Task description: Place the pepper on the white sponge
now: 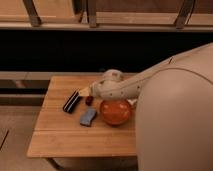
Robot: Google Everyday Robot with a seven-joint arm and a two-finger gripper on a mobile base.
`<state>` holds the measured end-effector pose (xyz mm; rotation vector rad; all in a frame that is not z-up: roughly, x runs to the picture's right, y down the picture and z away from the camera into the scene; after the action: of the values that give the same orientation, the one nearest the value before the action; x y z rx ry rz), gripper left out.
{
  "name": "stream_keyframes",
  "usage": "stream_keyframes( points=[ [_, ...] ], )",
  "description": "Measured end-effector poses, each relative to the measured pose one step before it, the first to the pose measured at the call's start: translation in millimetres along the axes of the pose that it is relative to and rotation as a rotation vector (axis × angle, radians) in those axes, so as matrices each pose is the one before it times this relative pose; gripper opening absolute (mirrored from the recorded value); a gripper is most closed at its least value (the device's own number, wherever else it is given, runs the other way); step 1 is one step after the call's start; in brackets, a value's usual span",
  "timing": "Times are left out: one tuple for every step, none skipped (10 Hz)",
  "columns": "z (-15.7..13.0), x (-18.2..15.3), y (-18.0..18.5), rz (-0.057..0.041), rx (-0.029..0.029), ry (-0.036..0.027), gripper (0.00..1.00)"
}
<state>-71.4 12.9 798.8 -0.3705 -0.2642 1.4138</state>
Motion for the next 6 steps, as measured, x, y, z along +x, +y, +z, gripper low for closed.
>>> stream_keyframes(
  points=[
    [7.28, -4.55, -5.28, 0.01806, 0.00679, -0.00506, 0.80],
    [7.53, -0.06, -1.86, 0.00679, 0.00348, 0.00373, 0.80],
    [17.09, 3.85, 1.53, 0.00292, 0.00169, 0.01595, 0.80],
    [11.91, 4.26, 2.85, -0.00065, -0.00053, 0.01405, 0.80],
    [18.57, 8.38, 4.36, 0.00030, 0.00075, 0.02532, 0.80],
    [19.38, 8.84, 2.02, 0.00409, 0.00691, 0.02726, 0.80]
  ],
)
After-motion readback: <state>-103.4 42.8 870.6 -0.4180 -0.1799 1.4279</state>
